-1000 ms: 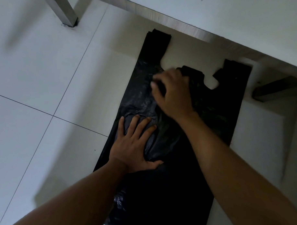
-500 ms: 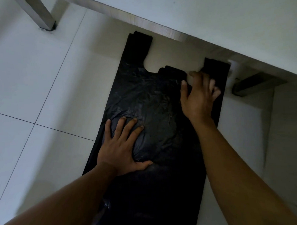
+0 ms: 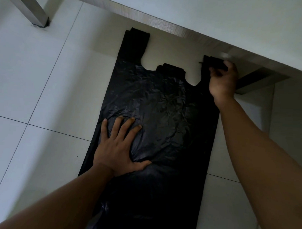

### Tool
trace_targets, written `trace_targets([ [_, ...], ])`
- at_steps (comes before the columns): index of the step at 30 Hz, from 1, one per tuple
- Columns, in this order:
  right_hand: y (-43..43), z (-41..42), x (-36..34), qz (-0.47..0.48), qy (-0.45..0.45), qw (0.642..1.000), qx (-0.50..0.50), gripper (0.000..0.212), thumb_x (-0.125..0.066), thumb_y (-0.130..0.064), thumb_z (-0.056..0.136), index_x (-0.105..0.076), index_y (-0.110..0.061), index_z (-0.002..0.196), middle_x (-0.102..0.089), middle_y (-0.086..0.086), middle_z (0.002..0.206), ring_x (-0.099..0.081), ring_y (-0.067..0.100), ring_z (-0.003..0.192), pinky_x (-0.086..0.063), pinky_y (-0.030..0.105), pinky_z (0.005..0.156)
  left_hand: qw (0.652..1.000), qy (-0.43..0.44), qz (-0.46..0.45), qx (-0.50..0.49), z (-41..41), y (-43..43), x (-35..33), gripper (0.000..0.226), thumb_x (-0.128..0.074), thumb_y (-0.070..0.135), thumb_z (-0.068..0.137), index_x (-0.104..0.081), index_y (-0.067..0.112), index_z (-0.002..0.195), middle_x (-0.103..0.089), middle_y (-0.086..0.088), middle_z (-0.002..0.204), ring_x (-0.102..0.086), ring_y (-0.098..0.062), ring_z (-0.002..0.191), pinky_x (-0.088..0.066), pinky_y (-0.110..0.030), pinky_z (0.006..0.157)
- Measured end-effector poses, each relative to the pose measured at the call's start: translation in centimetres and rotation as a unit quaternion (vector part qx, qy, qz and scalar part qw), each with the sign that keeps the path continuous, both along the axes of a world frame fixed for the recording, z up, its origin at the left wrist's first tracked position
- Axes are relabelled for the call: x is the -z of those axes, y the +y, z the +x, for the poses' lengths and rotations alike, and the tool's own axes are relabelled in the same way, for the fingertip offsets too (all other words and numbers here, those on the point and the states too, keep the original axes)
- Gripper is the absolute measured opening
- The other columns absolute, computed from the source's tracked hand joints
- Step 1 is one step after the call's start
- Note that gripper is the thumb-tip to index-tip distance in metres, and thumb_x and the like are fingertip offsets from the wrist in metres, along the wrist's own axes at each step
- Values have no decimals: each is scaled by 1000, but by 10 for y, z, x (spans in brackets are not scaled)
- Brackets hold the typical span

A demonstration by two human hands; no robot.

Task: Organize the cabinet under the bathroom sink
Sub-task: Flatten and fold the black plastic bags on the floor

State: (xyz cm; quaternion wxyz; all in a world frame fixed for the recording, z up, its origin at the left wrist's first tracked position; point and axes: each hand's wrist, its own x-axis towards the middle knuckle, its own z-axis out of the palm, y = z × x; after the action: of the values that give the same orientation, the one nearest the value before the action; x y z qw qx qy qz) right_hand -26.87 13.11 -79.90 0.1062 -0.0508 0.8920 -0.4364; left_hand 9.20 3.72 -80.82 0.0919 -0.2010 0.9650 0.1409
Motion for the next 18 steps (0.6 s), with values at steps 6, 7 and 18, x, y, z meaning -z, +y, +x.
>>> trace_targets([
  [6,-4,-16,-6,118,69,990,-24,42,-47,-19,97,-45,-10,138,-57,12,132,-54,27,123,-43,34,104,1000,2,-4,-2,0,0,0,113,-44,98,63,-45,25,149,-37,-5,157,-26,-35,149,-8,-69,117],
  [7,-1,-8,-7,139,137,980,-35,43,-47,-25,94,-50,-9,134,-59,14,126,-56,31,119,-43,40,103,1000,2,-5,-2,0,0,0,113,-44,98,63,-45,25,149,-37,-5,157,-26,-35,149,-8,-70,117],
  [18,13,13,17,348,107,897,-250,82,-15,-76,91,-12,-27,158,-3,-4,166,6,24,152,-1,61,119,1000,16,-1,-1,1,0,2,113,-43,98,63,-45,24,148,-36,-4,157,-25,-35,150,-8,-70,116],
])
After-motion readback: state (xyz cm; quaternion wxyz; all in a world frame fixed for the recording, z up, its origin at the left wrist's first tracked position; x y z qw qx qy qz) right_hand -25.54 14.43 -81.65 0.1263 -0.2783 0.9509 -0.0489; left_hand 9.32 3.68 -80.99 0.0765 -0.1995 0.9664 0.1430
